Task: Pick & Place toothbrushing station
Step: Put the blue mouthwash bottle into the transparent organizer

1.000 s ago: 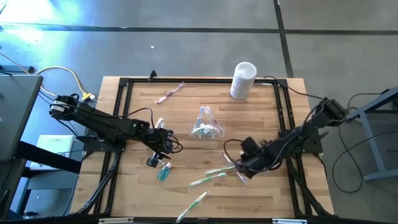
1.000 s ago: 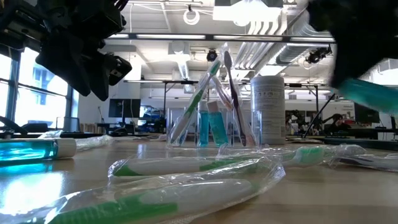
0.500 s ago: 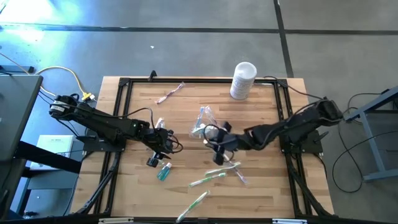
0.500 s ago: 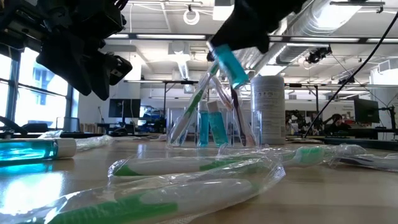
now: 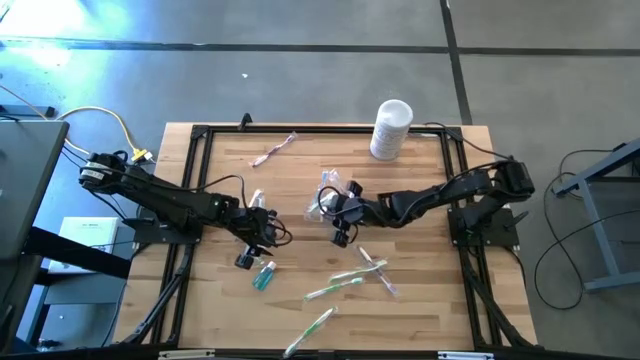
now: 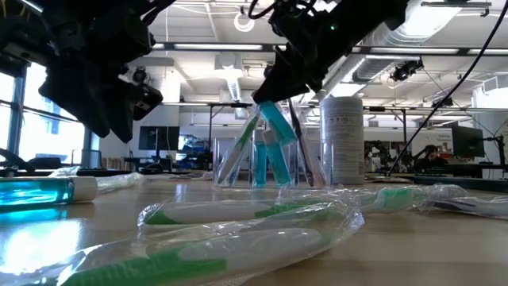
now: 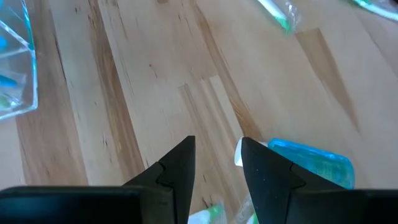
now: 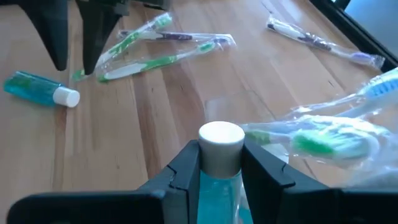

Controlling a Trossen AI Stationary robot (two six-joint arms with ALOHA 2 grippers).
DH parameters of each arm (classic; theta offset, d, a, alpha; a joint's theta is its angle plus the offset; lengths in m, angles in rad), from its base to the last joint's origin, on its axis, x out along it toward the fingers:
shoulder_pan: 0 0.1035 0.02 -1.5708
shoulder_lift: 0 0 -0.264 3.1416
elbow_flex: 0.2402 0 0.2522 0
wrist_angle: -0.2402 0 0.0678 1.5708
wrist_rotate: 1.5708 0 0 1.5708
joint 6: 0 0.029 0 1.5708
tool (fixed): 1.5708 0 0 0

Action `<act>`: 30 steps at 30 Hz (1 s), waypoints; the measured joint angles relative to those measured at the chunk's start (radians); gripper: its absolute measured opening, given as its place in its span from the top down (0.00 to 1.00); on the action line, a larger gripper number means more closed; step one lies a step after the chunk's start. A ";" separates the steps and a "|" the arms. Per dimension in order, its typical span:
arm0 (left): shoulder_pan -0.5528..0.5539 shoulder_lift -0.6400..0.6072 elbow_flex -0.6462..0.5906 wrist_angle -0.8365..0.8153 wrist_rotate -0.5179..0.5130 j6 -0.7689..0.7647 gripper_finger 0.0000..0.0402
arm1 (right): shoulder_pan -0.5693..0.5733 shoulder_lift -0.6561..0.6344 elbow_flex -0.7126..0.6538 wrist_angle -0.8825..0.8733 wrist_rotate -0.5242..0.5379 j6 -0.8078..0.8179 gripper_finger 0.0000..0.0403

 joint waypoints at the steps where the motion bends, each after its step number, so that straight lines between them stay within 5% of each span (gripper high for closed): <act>1: 0.000 0.000 -0.006 0.008 0.001 0.000 0.68 | 0.000 -0.002 0.000 0.001 0.011 -0.005 0.80; 17: 0.000 0.000 -0.014 0.031 0.008 -0.006 0.68 | 0.017 -0.008 0.001 0.025 0.337 -0.131 0.80; 30: 0.000 0.000 -0.014 0.031 0.008 -0.004 0.68 | -0.020 0.003 0.001 0.099 0.304 -0.153 0.80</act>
